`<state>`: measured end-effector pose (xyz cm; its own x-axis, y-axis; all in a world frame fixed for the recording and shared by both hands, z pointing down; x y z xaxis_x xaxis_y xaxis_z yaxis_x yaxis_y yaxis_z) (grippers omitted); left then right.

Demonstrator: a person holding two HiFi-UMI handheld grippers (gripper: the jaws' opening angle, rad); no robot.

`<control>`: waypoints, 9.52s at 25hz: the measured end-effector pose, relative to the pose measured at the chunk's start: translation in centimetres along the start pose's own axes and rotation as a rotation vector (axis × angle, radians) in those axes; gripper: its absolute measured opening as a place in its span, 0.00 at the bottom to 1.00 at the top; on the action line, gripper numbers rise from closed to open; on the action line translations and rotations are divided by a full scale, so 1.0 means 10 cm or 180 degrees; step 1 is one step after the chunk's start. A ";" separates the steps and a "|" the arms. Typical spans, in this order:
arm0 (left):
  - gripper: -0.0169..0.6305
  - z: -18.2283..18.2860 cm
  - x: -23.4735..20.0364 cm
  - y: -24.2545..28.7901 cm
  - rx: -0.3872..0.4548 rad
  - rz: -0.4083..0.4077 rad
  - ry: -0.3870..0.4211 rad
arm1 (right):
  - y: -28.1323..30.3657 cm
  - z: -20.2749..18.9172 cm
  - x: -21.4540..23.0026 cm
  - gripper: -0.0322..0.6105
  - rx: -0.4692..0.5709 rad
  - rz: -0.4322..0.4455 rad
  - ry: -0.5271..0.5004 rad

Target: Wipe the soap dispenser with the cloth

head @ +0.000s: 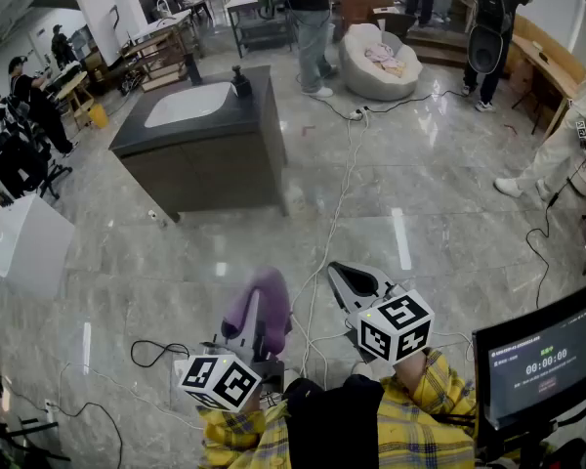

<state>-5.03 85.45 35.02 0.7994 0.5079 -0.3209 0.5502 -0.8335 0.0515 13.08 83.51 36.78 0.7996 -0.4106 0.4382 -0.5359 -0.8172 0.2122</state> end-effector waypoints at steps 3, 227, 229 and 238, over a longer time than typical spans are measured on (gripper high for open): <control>0.09 -0.01 -0.03 -0.01 -0.0003 0.0007 -0.0023 | 0.03 -0.02 -0.02 0.06 -0.0018 0.0011 -0.0011; 0.09 1.72 -6.04 8.30 -0.0316 0.0341 0.0183 | 8.98 3.25 3.62 0.06 -0.0348 0.0030 -0.0336; 0.09 1.71 -6.08 8.36 -0.0345 0.0303 0.0168 | 9.05 3.26 3.63 0.06 -0.0341 0.0004 -0.0334; 0.09 1.54 -6.14 8.56 -0.0523 0.0174 0.0187 | 9.23 3.26 3.69 0.06 -0.0327 -0.0031 -0.0312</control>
<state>-10.70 -20.45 44.60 0.8394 0.4785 -0.2578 0.5335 -0.8160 0.2226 1.96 -20.25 44.04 0.8250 -0.4445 0.3492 -0.5488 -0.7777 0.3066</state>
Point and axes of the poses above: the fingertips, and each gripper's own axes: y forward along the fingers, x to its right, z out of its top, the point moved 4 cm from there along -y, backward along the fingers, and after that the axes turned 10 degrees about y, right-handed, at the moved point
